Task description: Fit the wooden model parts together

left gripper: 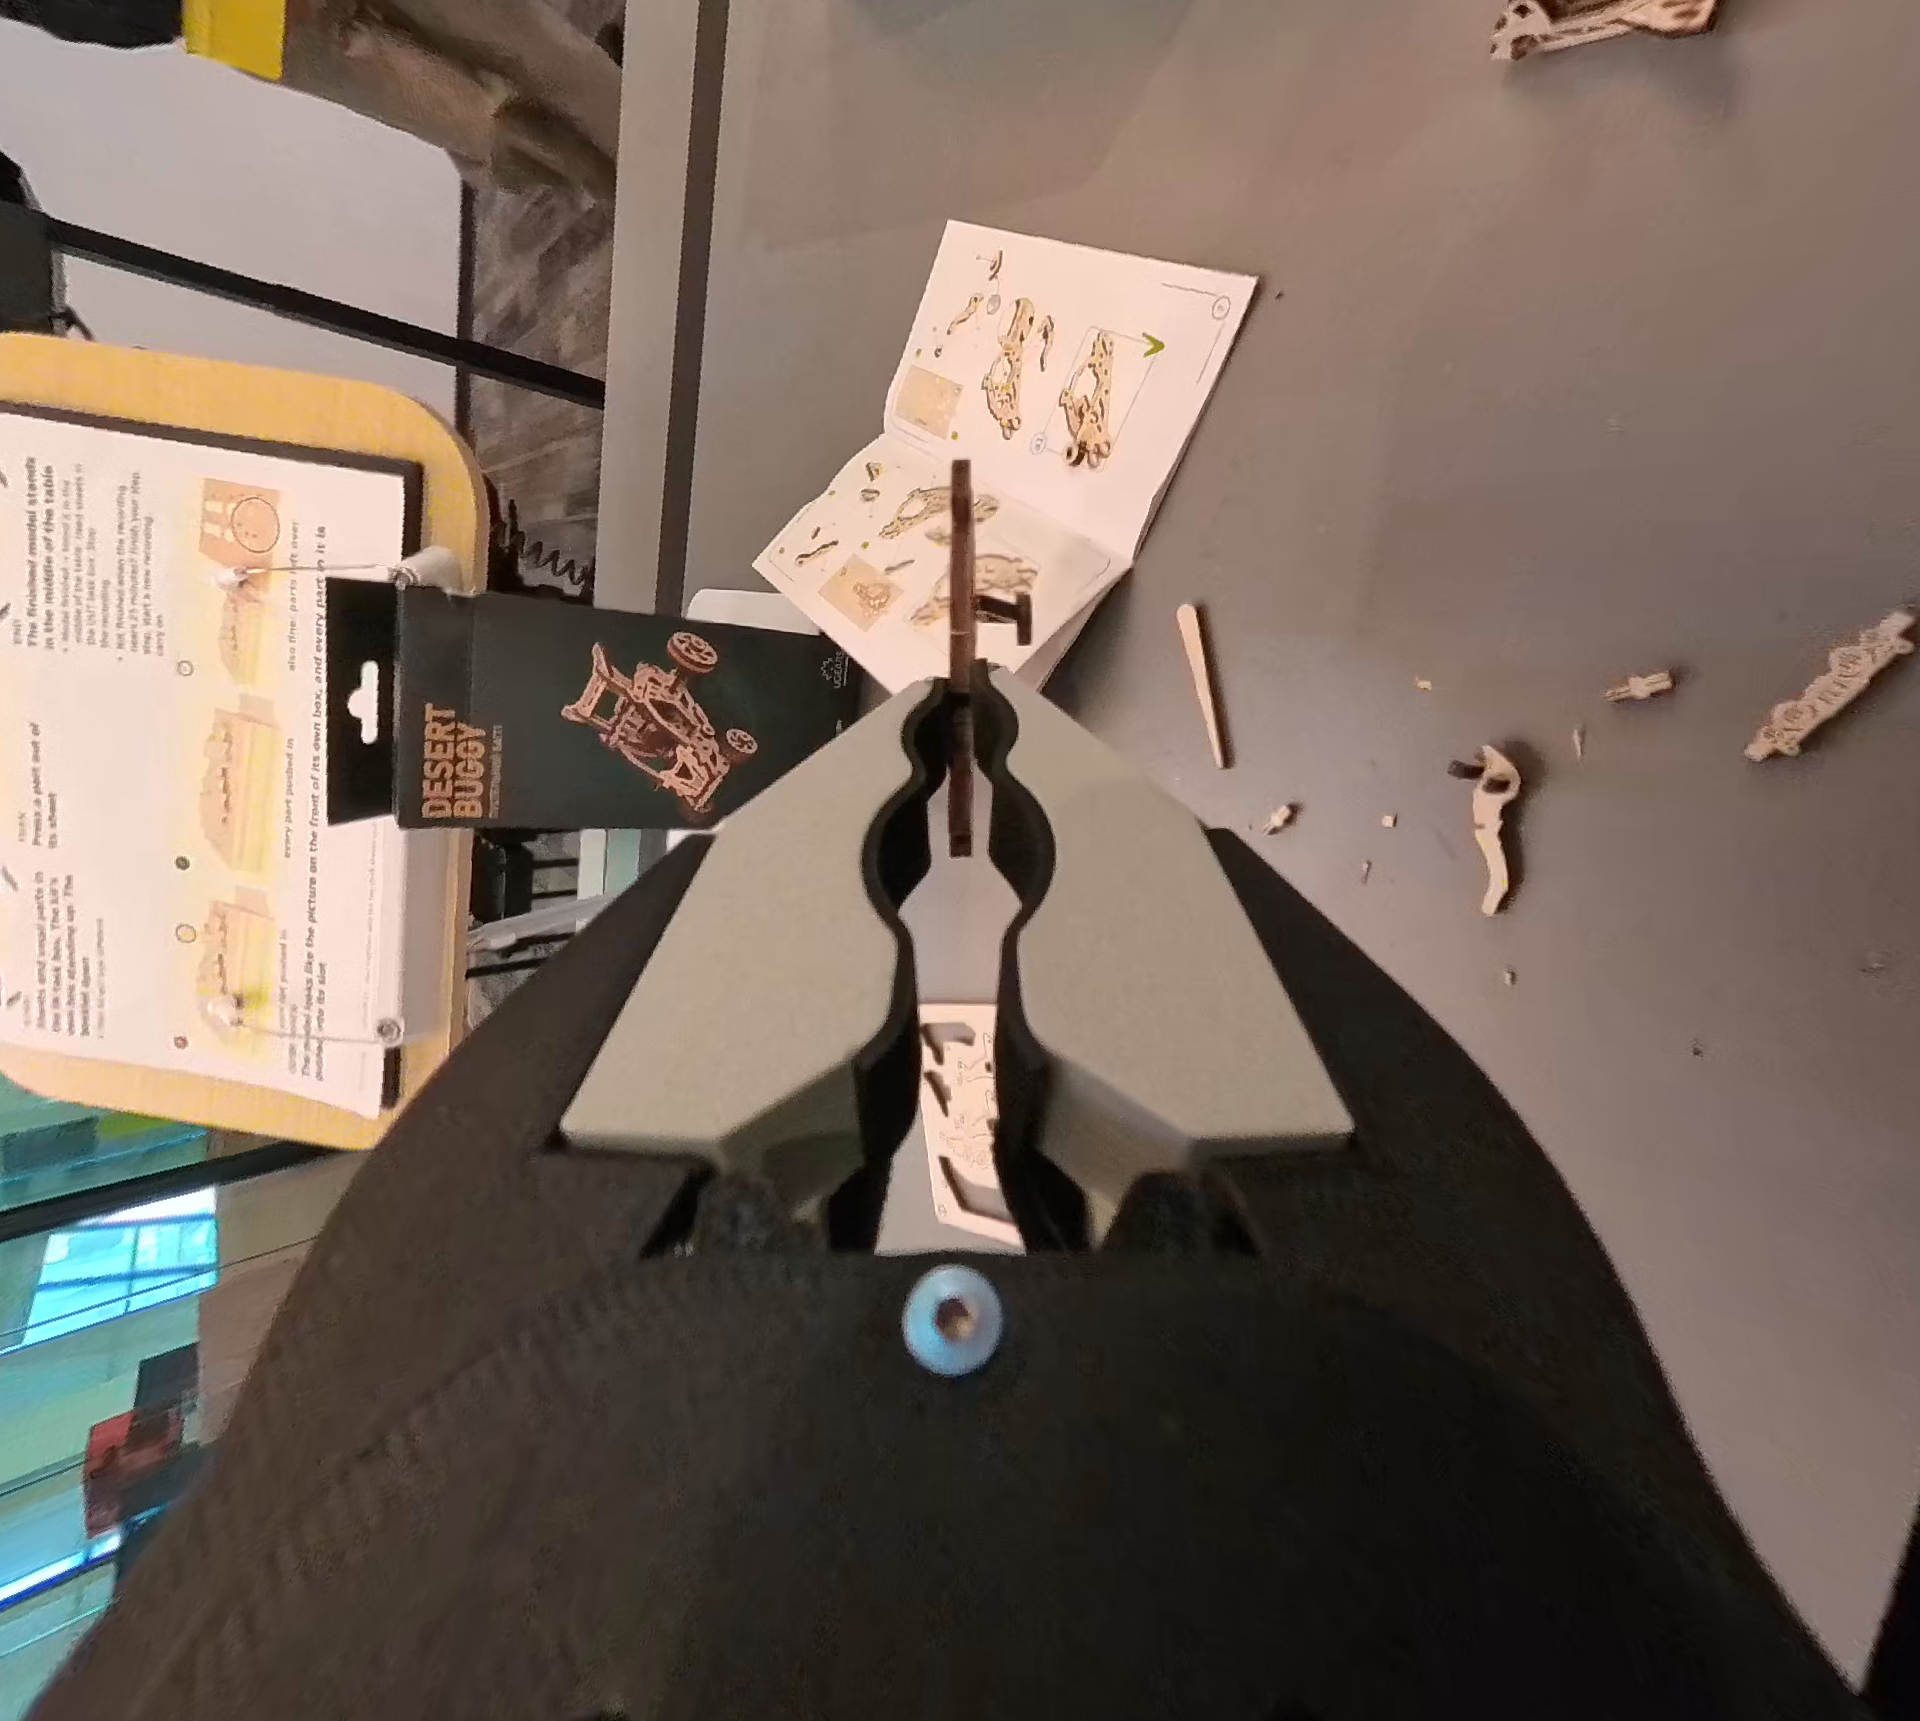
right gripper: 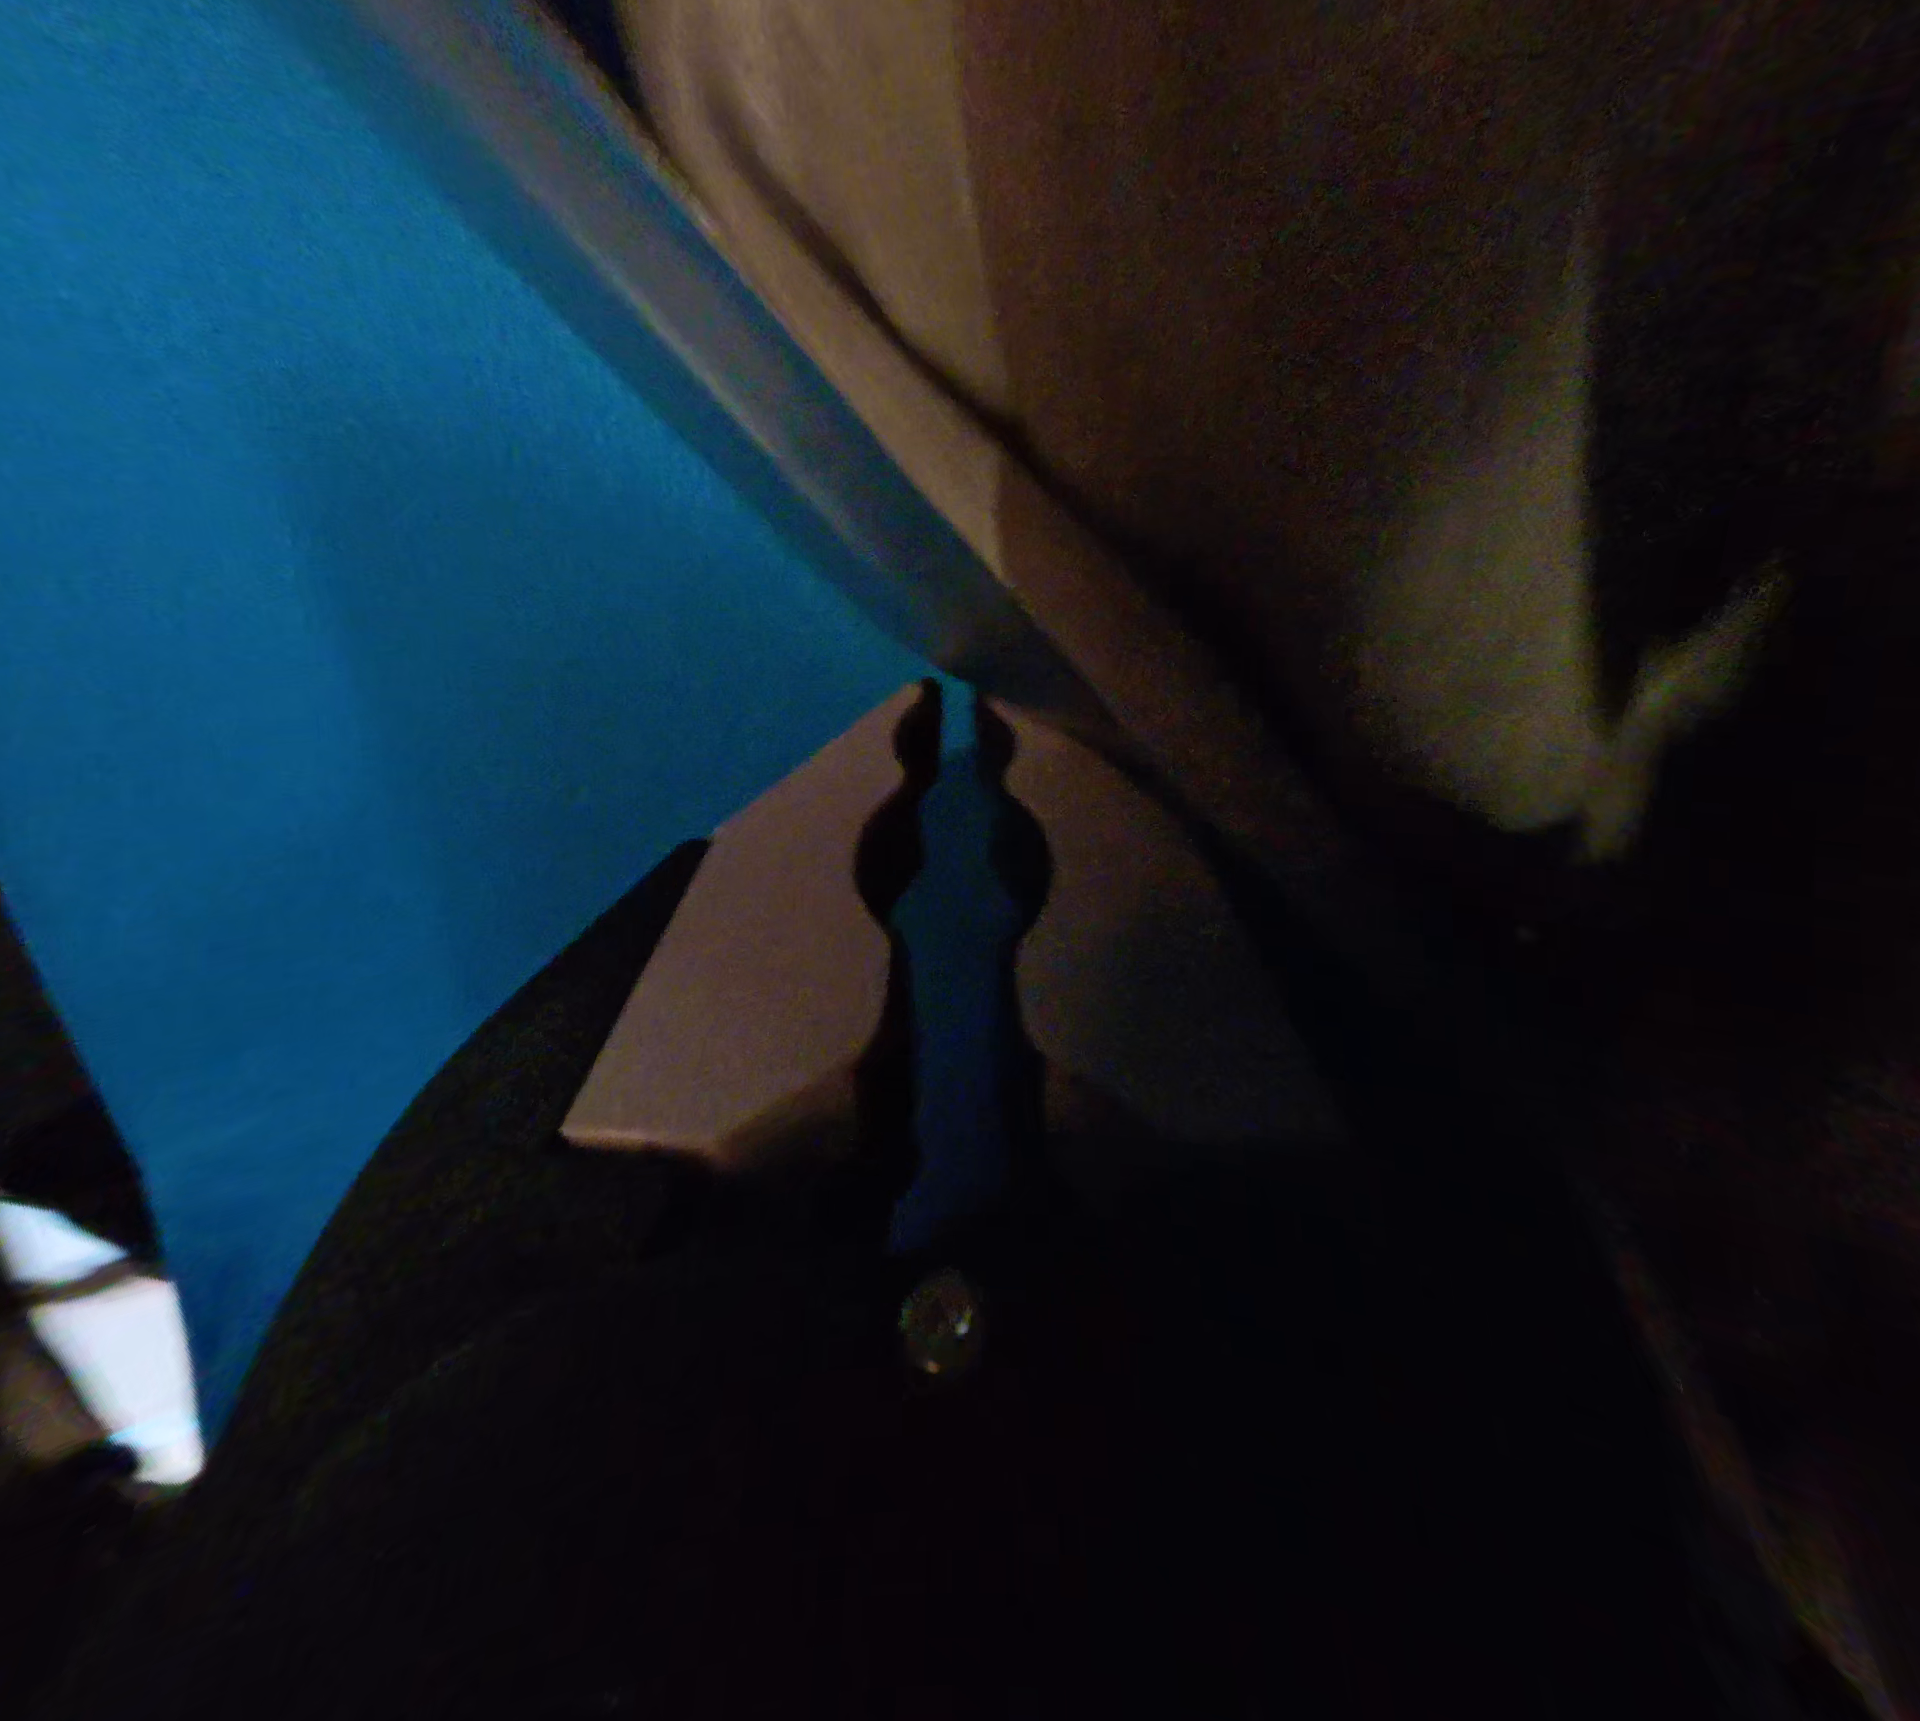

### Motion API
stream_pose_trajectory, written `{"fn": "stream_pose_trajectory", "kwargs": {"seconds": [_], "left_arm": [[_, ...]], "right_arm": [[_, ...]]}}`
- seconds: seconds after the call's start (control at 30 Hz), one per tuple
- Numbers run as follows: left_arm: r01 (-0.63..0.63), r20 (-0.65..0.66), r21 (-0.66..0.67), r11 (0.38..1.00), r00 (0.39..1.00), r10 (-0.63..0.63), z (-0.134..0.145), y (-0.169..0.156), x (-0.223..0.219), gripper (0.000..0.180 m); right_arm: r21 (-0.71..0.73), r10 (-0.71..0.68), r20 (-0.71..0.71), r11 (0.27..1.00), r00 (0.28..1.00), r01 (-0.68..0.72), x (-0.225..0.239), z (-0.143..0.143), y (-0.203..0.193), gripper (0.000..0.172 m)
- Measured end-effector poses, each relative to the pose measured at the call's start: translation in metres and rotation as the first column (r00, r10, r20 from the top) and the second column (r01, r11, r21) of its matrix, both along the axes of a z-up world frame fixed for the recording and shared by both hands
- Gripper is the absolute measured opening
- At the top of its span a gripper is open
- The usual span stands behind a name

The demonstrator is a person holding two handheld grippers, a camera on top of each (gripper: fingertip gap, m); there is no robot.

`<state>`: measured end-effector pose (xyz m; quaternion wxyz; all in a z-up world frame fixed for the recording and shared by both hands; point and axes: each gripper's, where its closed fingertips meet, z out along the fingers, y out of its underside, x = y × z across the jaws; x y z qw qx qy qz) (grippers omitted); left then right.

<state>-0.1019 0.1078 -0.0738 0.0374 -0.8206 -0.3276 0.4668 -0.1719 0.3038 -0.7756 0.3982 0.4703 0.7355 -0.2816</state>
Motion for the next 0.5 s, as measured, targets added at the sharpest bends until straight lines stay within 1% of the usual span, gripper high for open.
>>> {"fn": "stream_pose_trajectory", "kwargs": {"seconds": [0.03, 0.07, 0.1, 0.13, 0.17, 0.2, 0.23, 0.27, 0.3, 0.33, 0.37, 0.4, 0.5], "left_arm": [[0.007, 0.004, -0.005, 1.000, 1.000, -0.006, -0.001, 0.002, -0.002, 0.002], [0.015, 0.004, -0.015, 1.000, 1.000, -0.015, 0.000, 0.004, -0.004, 0.002], [0.021, 0.000, -0.020, 1.000, 1.000, -0.021, 0.001, 0.006, -0.004, 0.002], [0.022, -0.006, -0.017, 1.000, 1.000, -0.023, 0.002, 0.008, -0.005, 0.002], [0.018, -0.013, -0.009, 1.000, 1.000, -0.018, 0.002, 0.008, -0.004, 0.002], [0.010, -0.019, 0.002, 1.000, 1.000, -0.010, 0.001, 0.006, -0.003, 0.002], [0.003, -0.020, 0.011, 1.000, 1.000, -0.003, 0.000, 0.005, -0.002, 0.002], [-0.001, -0.019, 0.015, 1.000, 1.000, 0.001, -0.002, 0.004, -0.001, 0.002], [0.001, -0.017, 0.017, 1.000, 1.000, -0.001, -0.003, 0.005, -0.001, 0.002], [0.008, -0.013, 0.016, 1.000, 1.000, -0.007, -0.005, 0.006, -0.001, 0.002], [0.014, -0.009, 0.009, 1.000, 1.000, -0.014, -0.006, 0.006, -0.001, 0.002], [0.019, -0.009, 0.005, 1.000, 1.000, -0.019, -0.006, 0.007, -0.002, 0.002], [0.018, -0.023, 0.013, 1.000, 1.000, -0.018, -0.003, 0.004, -0.005, 0.002]], "right_arm": [[0.032, 0.044, -0.044, 0.999, 0.998, -0.042, -0.009, -0.002, 0.003, 0.003], [0.090, 0.094, -0.058, 0.992, 0.994, -0.089, -0.012, -0.010, 0.014, 0.002], [0.112, 0.124, -0.046, 0.987, 0.991, -0.118, -0.010, -0.013, 0.023, 0.002], [0.126, 0.158, -0.028, 0.980, 0.987, -0.153, -0.002, -0.014, 0.033, 0.005], [0.150, 0.219, -0.002, 0.965, 0.976, -0.216, 0.014, -0.017, 0.045, 0.013], [0.180, 0.281, 0.026, 0.943, 0.959, -0.281, 0.032, -0.020, 0.058, 0.015], [0.239, 0.310, 0.037, 0.920, 0.950, -0.310, 0.044, -0.028, 0.073, 0.015], [0.319, 0.312, 0.049, 0.895, 0.949, -0.311, 0.053, -0.039, 0.089, 0.015], [0.394, 0.297, 0.058, 0.870, 0.953, -0.295, 0.059, -0.051, 0.102, 0.019], [0.447, 0.264, 0.031, 0.859, 0.964, -0.250, 0.057, -0.059, 0.108, 0.023], [0.460, 0.219, -0.020, 0.868, 0.975, -0.186, 0.050, -0.063, 0.106, 0.025], [0.470, 0.211, -0.034, 0.866, 0.977, -0.171, 0.048, -0.066, 0.105, 0.027], [0.566, 0.295, -0.005, 0.789, 0.956, -0.240, 0.061, -0.083, 0.115, 0.036]]}}
